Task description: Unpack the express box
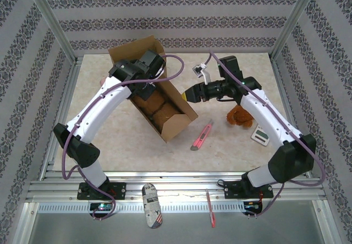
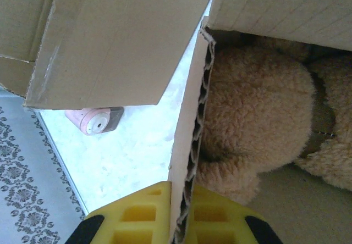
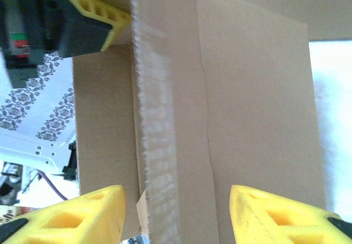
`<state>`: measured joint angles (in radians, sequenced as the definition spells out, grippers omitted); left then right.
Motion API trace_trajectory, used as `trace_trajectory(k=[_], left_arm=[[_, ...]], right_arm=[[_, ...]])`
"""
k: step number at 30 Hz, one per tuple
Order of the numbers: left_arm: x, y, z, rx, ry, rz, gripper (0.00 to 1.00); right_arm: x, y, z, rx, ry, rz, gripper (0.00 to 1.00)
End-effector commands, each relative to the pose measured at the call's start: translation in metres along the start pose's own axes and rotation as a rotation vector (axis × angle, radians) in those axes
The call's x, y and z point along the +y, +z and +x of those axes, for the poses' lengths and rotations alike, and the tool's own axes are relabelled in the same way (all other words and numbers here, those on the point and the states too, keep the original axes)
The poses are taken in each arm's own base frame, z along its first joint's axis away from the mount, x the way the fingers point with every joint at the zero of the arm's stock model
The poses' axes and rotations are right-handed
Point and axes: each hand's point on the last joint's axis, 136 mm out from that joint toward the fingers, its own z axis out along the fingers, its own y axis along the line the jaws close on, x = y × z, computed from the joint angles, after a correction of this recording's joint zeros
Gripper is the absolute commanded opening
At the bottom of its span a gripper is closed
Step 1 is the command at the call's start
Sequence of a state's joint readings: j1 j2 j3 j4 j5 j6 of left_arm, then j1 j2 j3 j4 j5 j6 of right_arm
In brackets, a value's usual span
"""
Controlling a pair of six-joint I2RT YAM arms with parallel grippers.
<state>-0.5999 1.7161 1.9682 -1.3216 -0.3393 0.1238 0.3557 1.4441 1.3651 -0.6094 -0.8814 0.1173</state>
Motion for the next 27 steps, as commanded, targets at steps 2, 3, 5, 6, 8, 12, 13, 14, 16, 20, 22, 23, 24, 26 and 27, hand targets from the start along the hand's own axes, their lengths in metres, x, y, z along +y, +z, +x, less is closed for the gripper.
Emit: trace_trajectory(k=[2, 3, 5, 6, 8, 12, 13, 14, 16, 20, 22, 23, 24, 26, 27], left_arm=[[0.003, -0.003, -0.001, 0.001, -0.036, 0.027, 0.00], [0.002, -0.003, -0.001, 0.003, -0.037, 0.032, 0.00], [0.002, -0.002, -0.002, 0.007, -0.039, 0.038, 0.00], [0.002, -0.002, -0.002, 0.007, -0.040, 0.044, 0.00], [0.002, -0.001, -0.003, 0.008, -0.045, 0.053, 0.00], [0.004, -0.001, -0.004, 0.014, -0.061, 0.072, 0.00], [0.004, 0.000, -0.004, 0.019, -0.066, 0.080, 0.00], [0.004, 0.000, -0.004, 0.023, -0.069, 0.088, 0.00], [0.003, 0.001, -0.004, 0.031, -0.073, 0.100, 0.00], [0.000, 0.003, -0.004, 0.043, -0.078, 0.121, 0.00], [-0.001, 0.004, -0.004, 0.045, -0.079, 0.129, 0.00], [0.000, 0.005, -0.004, 0.046, -0.082, 0.129, 0.00], [-0.001, 0.005, -0.004, 0.048, -0.081, 0.131, 0.00], [-0.001, 0.005, -0.004, 0.051, -0.083, 0.133, 0.00], [-0.001, 0.005, -0.004, 0.051, -0.086, 0.135, 0.00]], right_arm=[[0.031, -0.024, -0.008, -0.035, -0.174, 0.041, 0.54], [0.037, -0.026, -0.008, -0.038, -0.203, 0.054, 0.54], [0.050, -0.030, -0.007, -0.041, -0.270, 0.082, 0.55], [0.055, -0.031, -0.006, -0.040, -0.301, 0.098, 0.55], [0.067, -0.033, -0.003, -0.038, -0.372, 0.138, 0.52], [0.091, -0.033, 0.003, -0.046, -0.516, 0.199, 0.37], [0.096, -0.032, 0.004, -0.053, -0.550, 0.213, 0.28], [0.100, -0.032, 0.004, -0.062, -0.584, 0.226, 0.20], [0.104, -0.032, 0.005, -0.073, -0.631, 0.259, 0.03], [0.106, -0.027, 0.007, -0.079, -0.745, 0.358, 0.00], [0.106, -0.021, 0.010, -0.062, -0.798, 0.395, 0.00], [0.106, -0.016, 0.012, -0.050, -0.825, 0.411, 0.00], [0.106, -0.011, 0.014, -0.038, -0.848, 0.421, 0.00], [0.102, 0.001, 0.019, -0.015, -0.888, 0.449, 0.00], [0.101, 0.007, 0.021, -0.006, -0.897, 0.454, 0.00]])
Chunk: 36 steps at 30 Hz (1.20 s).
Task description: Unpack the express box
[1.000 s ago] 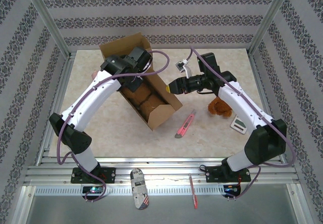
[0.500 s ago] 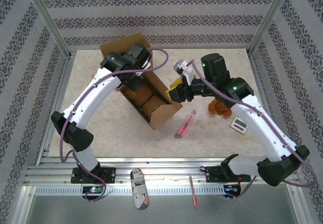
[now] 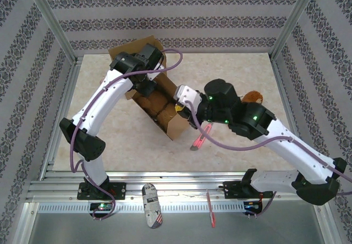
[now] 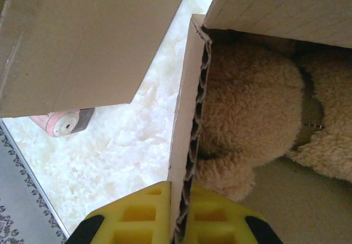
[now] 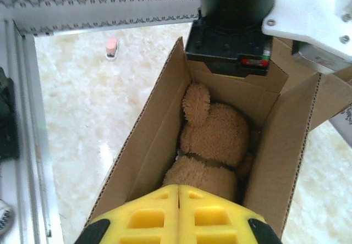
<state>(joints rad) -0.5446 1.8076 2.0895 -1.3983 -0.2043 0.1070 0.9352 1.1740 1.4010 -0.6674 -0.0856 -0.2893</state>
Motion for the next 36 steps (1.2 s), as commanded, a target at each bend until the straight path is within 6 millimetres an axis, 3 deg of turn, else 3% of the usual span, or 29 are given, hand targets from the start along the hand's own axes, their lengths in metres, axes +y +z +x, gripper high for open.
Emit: trace_trajectory(k=[1, 9, 18, 30, 36], left_arm=[[0.002, -0.006, 0.001, 0.002, -0.035, 0.019, 0.00], [0.000, -0.003, 0.002, 0.011, -0.031, 0.031, 0.00], [-0.001, 0.000, 0.002, 0.019, -0.030, 0.034, 0.00], [0.003, -0.002, -0.001, -0.002, -0.031, 0.015, 0.00], [0.004, -0.002, 0.000, -0.005, -0.027, 0.009, 0.00]], right_arm=[[-0.009, 0.023, 0.012, 0.057, -0.091, 0.105, 0.00], [0.002, 0.073, 0.034, 0.113, -0.085, 0.065, 0.00], [-0.008, 0.126, 0.059, 0.212, -0.061, 0.049, 0.00], [-0.030, 0.164, 0.100, 0.349, -0.061, 0.048, 0.00], [-0.031, 0.169, 0.114, 0.417, -0.032, 0.050, 0.00]])
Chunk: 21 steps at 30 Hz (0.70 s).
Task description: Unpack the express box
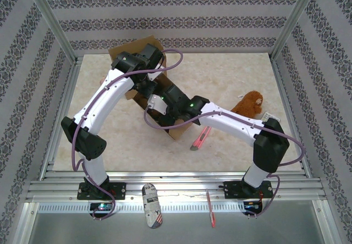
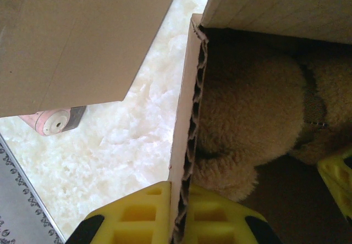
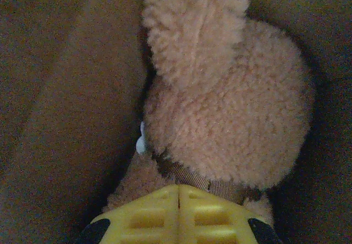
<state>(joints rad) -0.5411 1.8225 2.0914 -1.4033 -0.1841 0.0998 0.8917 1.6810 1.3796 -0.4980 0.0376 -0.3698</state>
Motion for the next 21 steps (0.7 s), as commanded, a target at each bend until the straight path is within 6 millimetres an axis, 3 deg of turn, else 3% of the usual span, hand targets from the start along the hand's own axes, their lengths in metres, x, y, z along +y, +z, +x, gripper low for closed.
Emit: trace_trajectory(k=[1, 4, 8, 14, 21], left_arm=[[0.008, -0.008, 0.000, -0.020, -0.019, -0.012, 0.00], [0.008, -0.009, 0.000, -0.024, -0.016, -0.018, 0.00], [0.009, -0.009, 0.000, -0.027, -0.015, -0.019, 0.00], [0.008, -0.009, 0.000, -0.027, -0.017, -0.015, 0.00], [0.008, -0.009, -0.001, -0.030, -0.020, -0.011, 0.00]], right_arm=[[-0.006, -0.003, 0.002, 0.035, 0.020, 0.013, 0.10], [-0.005, -0.003, 0.008, 0.061, 0.032, 0.015, 0.39], [-0.005, 0.000, 0.018, 0.112, 0.038, 0.024, 0.54], [-0.010, 0.006, 0.021, 0.180, 0.056, 0.037, 0.68], [-0.005, 0.023, 0.026, 0.246, 0.090, 0.026, 0.73]])
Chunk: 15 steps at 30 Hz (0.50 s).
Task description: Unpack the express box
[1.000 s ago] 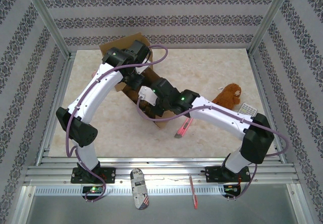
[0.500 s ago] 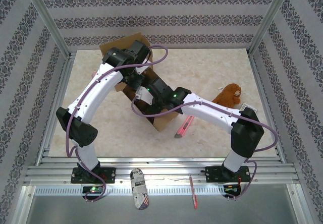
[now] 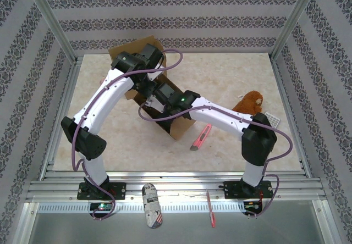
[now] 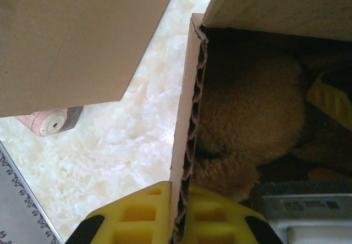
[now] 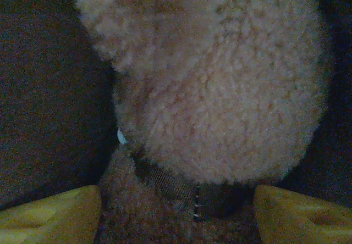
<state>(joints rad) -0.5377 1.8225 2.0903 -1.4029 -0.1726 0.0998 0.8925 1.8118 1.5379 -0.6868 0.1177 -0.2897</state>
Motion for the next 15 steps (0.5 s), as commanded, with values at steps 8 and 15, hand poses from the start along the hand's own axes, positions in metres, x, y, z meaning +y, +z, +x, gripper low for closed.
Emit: trace_trajectory(k=[8, 15], left_arm=[[0.007, -0.009, -0.001, -0.029, -0.018, -0.016, 0.00], [0.007, -0.008, 0.000, -0.027, -0.019, -0.016, 0.00]], right_arm=[[0.011, 0.039, 0.017, 0.127, 0.055, -0.025, 0.75], [0.017, 0.060, 0.024, 0.163, 0.059, -0.045, 0.72]])
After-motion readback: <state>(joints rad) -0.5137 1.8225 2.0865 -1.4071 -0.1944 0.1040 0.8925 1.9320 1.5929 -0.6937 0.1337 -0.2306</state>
